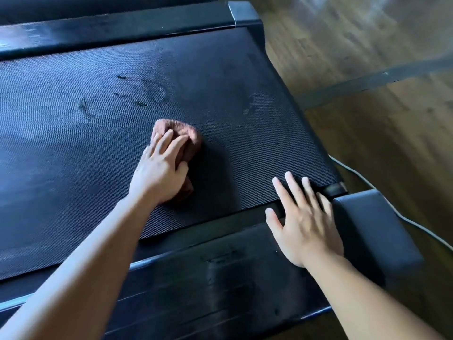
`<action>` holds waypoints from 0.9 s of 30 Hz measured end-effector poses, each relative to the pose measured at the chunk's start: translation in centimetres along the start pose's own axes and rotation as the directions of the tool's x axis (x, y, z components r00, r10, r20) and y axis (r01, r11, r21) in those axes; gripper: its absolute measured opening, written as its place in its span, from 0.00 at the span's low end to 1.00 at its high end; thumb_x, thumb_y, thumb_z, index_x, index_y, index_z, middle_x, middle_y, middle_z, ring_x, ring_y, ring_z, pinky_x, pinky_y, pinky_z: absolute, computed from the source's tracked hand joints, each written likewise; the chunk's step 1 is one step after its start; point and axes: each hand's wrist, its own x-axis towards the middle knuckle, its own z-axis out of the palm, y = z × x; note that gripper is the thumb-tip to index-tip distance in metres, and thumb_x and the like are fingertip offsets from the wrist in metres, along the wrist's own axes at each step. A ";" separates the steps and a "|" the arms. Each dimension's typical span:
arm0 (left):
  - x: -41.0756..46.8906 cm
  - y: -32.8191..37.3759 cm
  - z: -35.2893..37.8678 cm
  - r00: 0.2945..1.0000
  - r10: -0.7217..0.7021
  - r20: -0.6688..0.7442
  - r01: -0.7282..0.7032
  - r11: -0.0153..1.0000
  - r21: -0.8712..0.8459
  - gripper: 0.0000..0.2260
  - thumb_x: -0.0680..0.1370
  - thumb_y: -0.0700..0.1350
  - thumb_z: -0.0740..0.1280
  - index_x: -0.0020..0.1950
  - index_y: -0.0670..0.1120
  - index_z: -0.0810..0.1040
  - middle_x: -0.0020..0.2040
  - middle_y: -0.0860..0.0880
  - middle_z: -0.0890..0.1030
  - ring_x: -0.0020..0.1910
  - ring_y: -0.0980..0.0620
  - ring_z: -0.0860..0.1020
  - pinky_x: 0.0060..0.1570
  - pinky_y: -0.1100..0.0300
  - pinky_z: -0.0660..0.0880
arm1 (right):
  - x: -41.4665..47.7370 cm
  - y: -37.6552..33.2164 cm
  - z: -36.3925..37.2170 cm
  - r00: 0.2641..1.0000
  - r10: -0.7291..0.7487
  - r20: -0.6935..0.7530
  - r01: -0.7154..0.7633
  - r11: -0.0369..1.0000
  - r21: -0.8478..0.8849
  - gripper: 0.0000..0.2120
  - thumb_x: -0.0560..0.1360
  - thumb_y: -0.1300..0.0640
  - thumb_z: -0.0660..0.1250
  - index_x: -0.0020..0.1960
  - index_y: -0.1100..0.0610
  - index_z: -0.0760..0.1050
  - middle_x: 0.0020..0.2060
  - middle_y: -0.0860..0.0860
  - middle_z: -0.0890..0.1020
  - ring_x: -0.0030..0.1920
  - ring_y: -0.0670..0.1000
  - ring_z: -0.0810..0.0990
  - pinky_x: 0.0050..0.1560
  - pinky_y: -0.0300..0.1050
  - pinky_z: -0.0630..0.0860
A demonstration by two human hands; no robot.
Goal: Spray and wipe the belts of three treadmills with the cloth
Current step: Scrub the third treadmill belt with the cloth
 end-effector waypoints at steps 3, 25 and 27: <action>4.5 1.7 0.5 0.998 -0.054 0.017 0.054 0.998 0.017 0.29 0.76 0.51 0.58 0.79 0.53 0.62 0.81 0.44 0.58 0.80 0.44 0.51 0.79 0.49 0.50 | 0.0 0.0 0.1 1.000 0.004 0.000 -0.004 1.000 -0.004 0.33 0.75 0.37 0.45 0.79 0.44 0.56 0.80 0.47 0.55 0.79 0.55 0.56 0.75 0.58 0.56; -3.5 2.6 0.8 0.954 0.278 0.115 -0.273 0.960 -0.063 0.28 0.77 0.58 0.58 0.78 0.56 0.65 0.80 0.48 0.60 0.81 0.48 0.53 0.78 0.45 0.55 | -0.1 0.0 -0.5 0.999 -0.007 0.033 0.004 0.997 0.072 0.35 0.73 0.35 0.41 0.80 0.42 0.50 0.80 0.45 0.48 0.80 0.53 0.48 0.77 0.57 0.49; -1.0 3.5 1.3 0.972 0.219 0.087 -0.214 0.975 -0.067 0.28 0.77 0.55 0.61 0.77 0.55 0.66 0.80 0.45 0.61 0.80 0.45 0.54 0.78 0.45 0.55 | -0.1 0.2 -0.7 1.000 -0.020 0.022 0.018 0.995 0.097 0.36 0.73 0.35 0.41 0.80 0.43 0.52 0.80 0.46 0.49 0.80 0.54 0.48 0.77 0.57 0.47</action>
